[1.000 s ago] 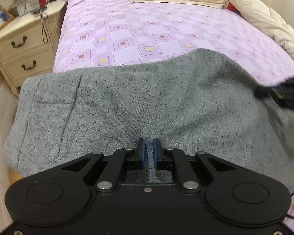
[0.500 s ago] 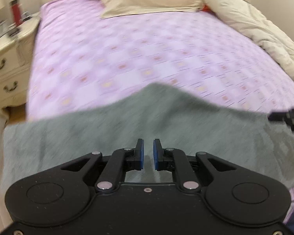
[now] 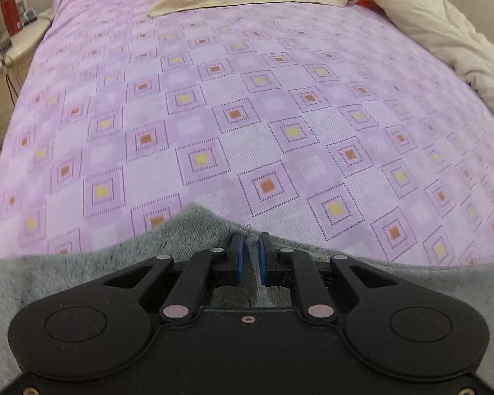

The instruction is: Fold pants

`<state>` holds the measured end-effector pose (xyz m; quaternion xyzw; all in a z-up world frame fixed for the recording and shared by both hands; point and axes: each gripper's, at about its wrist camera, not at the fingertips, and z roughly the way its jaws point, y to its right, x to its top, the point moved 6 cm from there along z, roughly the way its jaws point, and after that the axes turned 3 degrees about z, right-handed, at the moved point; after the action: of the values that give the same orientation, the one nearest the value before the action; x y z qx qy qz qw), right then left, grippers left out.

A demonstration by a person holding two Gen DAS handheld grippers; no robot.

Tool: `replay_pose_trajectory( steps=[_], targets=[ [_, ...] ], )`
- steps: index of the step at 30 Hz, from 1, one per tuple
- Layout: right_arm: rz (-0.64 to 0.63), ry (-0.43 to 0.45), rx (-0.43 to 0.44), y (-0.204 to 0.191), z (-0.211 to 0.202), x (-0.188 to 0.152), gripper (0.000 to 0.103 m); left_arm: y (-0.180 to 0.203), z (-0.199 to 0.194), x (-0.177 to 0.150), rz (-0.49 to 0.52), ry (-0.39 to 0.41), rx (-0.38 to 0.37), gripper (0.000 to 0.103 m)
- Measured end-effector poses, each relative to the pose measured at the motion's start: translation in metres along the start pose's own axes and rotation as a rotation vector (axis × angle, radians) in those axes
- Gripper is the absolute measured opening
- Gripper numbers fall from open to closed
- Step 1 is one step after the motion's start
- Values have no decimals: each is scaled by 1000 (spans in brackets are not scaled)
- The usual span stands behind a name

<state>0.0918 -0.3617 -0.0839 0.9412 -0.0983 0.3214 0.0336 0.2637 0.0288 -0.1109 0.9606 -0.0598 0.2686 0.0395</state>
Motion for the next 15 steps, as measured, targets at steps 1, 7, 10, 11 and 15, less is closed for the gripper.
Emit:
replay_pose_trajectory(
  steps=[1, 7, 10, 11, 15],
  targets=[
    [30, 26, 20, 8, -10, 0, 2, 3, -2, 0, 13, 3, 12, 19],
    [231, 190, 90, 66, -90, 11, 3, 25, -41, -17, 69, 50, -19, 19],
    [266, 261, 92, 93, -132, 16, 3, 43, -53, -23, 90, 46, -60, 19],
    [268, 281, 86, 100, -143, 16, 4, 50, -60, -28, 94, 47, -78, 19],
    [264, 335, 47, 122, -185, 8, 4, 70, -74, -31, 111, 48, -128, 19]
  ],
)
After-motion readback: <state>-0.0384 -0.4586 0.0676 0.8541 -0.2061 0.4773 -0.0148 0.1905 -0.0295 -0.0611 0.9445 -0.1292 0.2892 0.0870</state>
